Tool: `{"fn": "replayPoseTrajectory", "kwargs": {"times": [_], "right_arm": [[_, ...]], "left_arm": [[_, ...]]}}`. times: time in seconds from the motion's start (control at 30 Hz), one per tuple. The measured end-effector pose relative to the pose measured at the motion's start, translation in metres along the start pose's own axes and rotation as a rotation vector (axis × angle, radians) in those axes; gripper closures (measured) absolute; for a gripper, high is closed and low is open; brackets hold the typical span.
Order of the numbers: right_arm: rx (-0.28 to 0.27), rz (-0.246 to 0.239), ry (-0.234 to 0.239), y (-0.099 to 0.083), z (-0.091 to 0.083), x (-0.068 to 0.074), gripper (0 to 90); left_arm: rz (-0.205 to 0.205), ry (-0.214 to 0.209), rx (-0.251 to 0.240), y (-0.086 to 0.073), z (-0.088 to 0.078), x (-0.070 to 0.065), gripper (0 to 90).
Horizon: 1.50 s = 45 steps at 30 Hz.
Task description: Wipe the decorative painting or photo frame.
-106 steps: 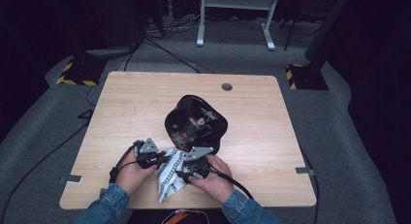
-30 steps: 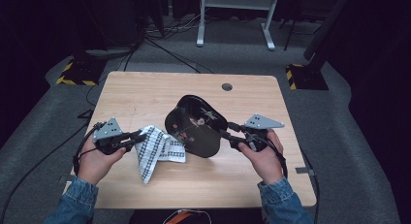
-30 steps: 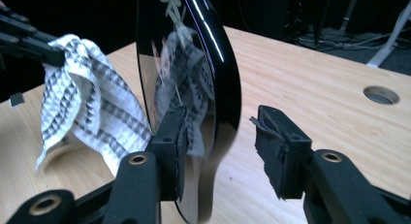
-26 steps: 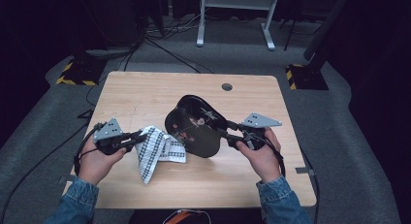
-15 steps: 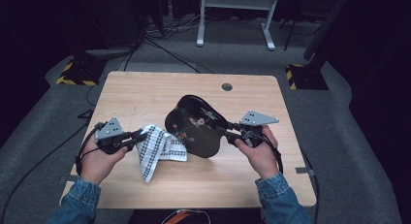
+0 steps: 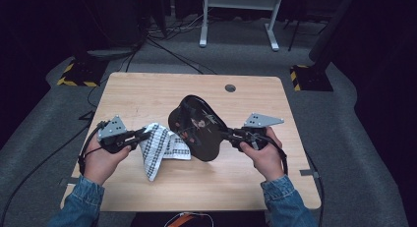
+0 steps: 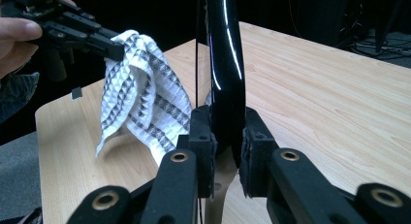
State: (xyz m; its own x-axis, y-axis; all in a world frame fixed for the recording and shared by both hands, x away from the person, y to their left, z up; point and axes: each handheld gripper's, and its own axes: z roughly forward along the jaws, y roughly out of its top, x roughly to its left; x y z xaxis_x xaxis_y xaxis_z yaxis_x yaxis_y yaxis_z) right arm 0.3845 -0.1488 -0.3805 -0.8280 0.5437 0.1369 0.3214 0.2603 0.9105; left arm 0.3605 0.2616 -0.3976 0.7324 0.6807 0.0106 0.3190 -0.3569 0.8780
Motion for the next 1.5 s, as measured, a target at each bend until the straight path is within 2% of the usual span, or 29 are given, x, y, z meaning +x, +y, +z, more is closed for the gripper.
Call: {"fn": "replayPoseTrajectory", "kwargs": {"times": [0.13,0.23,0.27,0.4,0.77,1.0,1.5], "right_arm": [[-0.004,0.004,0.002,0.000,0.000,0.000,78.8],[-0.004,0.005,0.002,0.000,0.000,0.000,78.8],[-0.004,0.004,0.002,0.000,0.000,0.000,78.8],[-0.005,0.006,0.003,-0.001,0.000,0.000,78.8],[-0.006,0.004,0.003,-0.001,0.001,0.002,78.8],[-0.006,-0.005,0.024,-0.001,0.003,0.005,78.8],[0.003,0.006,0.026,-0.001,0.002,0.006,79.0]], "left_arm": [[0.019,0.028,-0.003,0.010,0.006,0.000,80.9],[0.070,0.070,0.018,0.025,0.015,-0.001,81.0],[0.070,0.070,0.018,0.025,0.015,-0.001,80.9],[0.094,0.097,0.018,0.042,0.025,-0.002,81.0],[0.091,0.118,-0.001,0.057,0.046,-0.008,81.0],[0.111,0.120,-0.013,0.068,0.057,-0.015,81.0],[0.135,0.105,-0.057,0.084,0.057,-0.028,81.0]]}}
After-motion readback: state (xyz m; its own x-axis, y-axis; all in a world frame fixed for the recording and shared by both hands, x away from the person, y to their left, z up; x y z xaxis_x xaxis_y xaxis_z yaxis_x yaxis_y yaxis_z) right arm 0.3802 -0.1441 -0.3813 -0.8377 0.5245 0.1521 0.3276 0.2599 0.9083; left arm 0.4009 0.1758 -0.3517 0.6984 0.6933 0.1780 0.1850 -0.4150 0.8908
